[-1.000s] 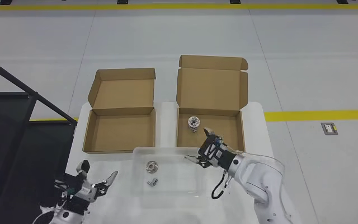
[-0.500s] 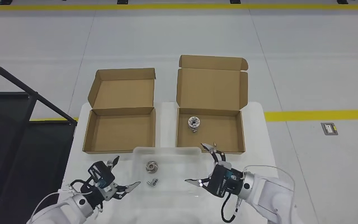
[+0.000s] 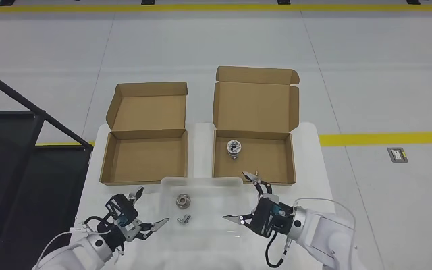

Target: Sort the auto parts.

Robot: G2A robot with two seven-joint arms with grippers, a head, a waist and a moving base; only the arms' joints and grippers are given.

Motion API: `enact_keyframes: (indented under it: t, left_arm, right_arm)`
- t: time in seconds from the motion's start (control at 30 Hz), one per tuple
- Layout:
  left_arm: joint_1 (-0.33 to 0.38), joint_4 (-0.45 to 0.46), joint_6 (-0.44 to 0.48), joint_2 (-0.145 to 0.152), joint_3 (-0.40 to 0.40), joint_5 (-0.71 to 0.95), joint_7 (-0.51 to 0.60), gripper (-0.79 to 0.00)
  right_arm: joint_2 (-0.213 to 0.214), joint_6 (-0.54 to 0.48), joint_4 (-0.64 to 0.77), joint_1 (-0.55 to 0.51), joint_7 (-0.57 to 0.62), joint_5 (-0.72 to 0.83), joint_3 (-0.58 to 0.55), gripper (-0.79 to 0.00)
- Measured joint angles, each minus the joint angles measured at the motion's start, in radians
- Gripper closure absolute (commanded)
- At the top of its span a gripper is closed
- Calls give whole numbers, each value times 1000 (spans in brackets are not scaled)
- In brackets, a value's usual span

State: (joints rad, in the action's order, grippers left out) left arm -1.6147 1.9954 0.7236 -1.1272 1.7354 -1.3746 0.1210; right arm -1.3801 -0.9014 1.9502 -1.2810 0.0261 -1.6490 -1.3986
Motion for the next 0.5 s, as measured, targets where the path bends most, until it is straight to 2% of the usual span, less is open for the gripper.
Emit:
enact_keyframes:
  t: [0.1,0.27,0.5]
  left_arm:
    - [27,-14,41,5,-24,-15,28,-785]
    - [120,-41,148,17,-57,-35,109,-785]
    - [252,-92,288,34,-111,-12,216,-785]
  right_arm:
    - [0,0,0,0,0,0,0,-785]
    - [6,8,-1,-22,-26,2,-8,-785]
    - [38,-63,46,-105,-214,-44,-106,-785]
